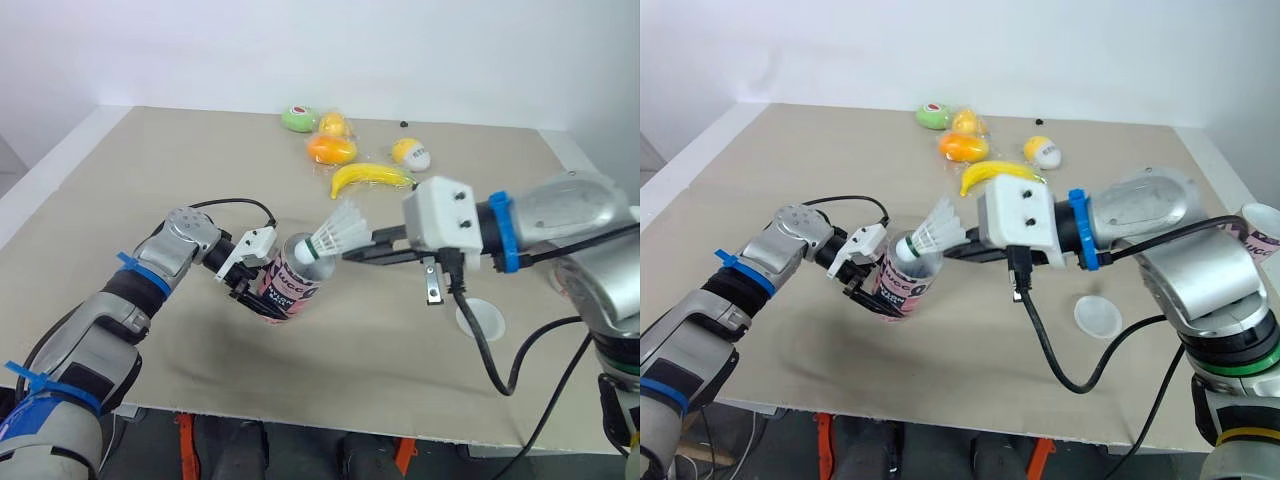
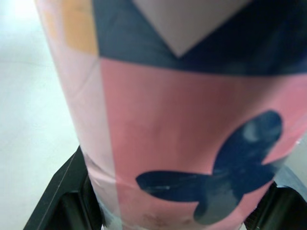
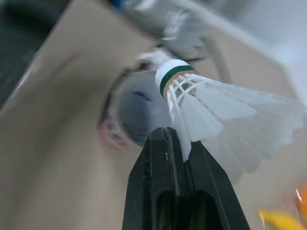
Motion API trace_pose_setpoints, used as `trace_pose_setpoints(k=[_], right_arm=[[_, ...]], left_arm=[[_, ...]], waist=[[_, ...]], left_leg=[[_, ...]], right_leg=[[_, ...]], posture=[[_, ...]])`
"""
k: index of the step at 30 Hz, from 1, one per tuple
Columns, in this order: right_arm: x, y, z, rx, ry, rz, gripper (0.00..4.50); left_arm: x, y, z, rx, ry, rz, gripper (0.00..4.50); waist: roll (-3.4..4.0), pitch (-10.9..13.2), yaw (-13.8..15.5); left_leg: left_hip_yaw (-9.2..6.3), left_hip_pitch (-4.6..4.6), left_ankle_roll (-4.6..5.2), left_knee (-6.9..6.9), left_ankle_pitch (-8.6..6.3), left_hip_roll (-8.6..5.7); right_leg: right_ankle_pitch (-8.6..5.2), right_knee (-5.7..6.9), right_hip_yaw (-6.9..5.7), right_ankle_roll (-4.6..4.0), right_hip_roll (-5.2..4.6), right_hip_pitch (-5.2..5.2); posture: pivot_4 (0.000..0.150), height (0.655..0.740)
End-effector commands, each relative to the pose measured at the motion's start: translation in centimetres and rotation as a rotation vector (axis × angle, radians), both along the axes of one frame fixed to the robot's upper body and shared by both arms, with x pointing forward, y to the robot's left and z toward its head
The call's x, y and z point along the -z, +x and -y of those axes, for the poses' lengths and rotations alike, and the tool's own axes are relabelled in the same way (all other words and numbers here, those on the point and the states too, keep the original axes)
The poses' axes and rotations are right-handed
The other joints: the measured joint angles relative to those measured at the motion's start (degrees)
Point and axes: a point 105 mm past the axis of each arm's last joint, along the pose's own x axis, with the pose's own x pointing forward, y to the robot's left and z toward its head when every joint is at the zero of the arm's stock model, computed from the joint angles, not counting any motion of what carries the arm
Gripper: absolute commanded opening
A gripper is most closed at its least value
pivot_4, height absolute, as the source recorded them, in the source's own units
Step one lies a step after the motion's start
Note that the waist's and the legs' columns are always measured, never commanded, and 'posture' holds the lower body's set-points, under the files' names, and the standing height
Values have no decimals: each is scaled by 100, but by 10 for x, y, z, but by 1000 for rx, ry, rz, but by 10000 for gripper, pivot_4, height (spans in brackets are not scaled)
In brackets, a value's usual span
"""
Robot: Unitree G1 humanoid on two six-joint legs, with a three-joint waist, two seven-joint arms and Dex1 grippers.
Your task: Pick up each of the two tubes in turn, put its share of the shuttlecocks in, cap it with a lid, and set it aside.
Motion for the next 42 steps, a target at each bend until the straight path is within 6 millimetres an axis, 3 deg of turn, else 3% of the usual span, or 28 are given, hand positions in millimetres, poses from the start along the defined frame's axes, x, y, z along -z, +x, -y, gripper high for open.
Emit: trace_pose_setpoints(k=[1, 8, 11, 14, 15, 16, 17, 18, 22, 28, 30, 33, 36, 42], right_arm=[[-5, 1, -6, -57, -65, 52, 355], [-7, 26, -13, -39, -142, 114, 355], [-13, 20, -21, -86, -113, 58, 9427], [-19, 9, -24, -126, -55, -41, 23073], [-22, 5, -24, -136, -31, -74, 25796], [-25, 3, -23, -139, -4, -109, 31812], [-28, -2, -21, -151, 19, -141, 34798], [-31, -5, -19, -157, 40, -161, 34798], [-33, 13, 16, 47, 190, -159, 34798], [4, 69, 122, 695, 466, -71, 34798], [16, 80, 157, 887, 531, -24, 34798], [29, 86, 190, 1076, 601, 24, 34798], [44, 89, 205, 1186, 641, 17, 34798], [68, 102, 197, 1222, 670, -52, 34798]], left_arm=[[5, 1, -4, -16, 32, -6, 32005], [4, -1, -6, -19, 27, -9, 32005], [4, -1, -7, -22, 29, -8, 32005], [4, 0, -6, -21, 29, -8, 32005], [4, 0, -6, -21, 29, -8, 32005], [4, 0, -6, -20, 30, -8, 32005], [4, -1, -5, -18, 30, -7, 32005], [5, -1, -5, -17, 29, -8, 32005], [5, -2, -4, -15, 21, -9, 32005], [9, -5, -9, -24, 22, -18, 32005], [10, -5, -9, -25, 24, -17, 32005], [9, -5, -9, -27, 24, -17, 32005], [9, -5, -9, -26, 24, -16, 32005], [9, -4, -9, -30, 20, -16, 32005]], waist=[[1, 0, -3], [1, 1, -7], [1, 1, -6], [1, 1, -3], [1, 1, -4], [1, 1, -3], [1, 1, -3], [1, 1, -3], [-6, 1, 9], [-32, -6, 13], [-20, -2, -10], [-2, -4, -25], [-2, -4, -28], [-1, -4, -66]], left_leg=[[3, -3, 0, -1, 0, -2], [1, -2, 0, -2, 0, 2], [5, -3, 0, -4, 0, 2], [-3, -3, 0, -7, 0, 2], [-5, -4, 0, -7, 0, 1], [-4, -4, 0, -7, 0, 1], [-3, -4, 0, -7, 0, 1], [-5, -5, 0, -6, 0, 1], [-9, -5, 0, -5, 0, 1], [-36, -4, 0, -5, 0, -7], [-28, -6, 1, -6, 0, -17], [-27, -1, 1, -8, 0, -16], [-31, 0, 2, -9, 1, -15], [-29, 0, 2, -8, 1, -16]], right_leg=[[2, 2, 1, 0, -2, -4], [1, 10, -7, 3, 2, -12], [5, 10, -4, 10, 1, -17], [13, 16, -7, 11, 4, -15], [17, 16, -9, 4, 4, -14], [25, 16, -9, -9, 3, -14], [27, 16, -8, -12, 3, -14], [28, 16, -9, -13, 3, -14], [27, 15, -14, -14, 3, -11], [13, 14, -36, -15, 3, 12], [16, 15, -26, -8, -4, 7], [17, 16, -23, -7, 0, 8], [19, 16, -23, -7, 4, 11], [20, 16, -18, -3, 4, 13]], posture=[[1500, 7321], [1500, 7321], [1500, 7321], [1500, 7321], [1500, 7321], [1500, 7321], [1500, 7321], [1500, 7321], [1500, 7321], [1500, 7321], [1500, 7321], [1500, 7321], [1500, 7321], [1500, 7321]])
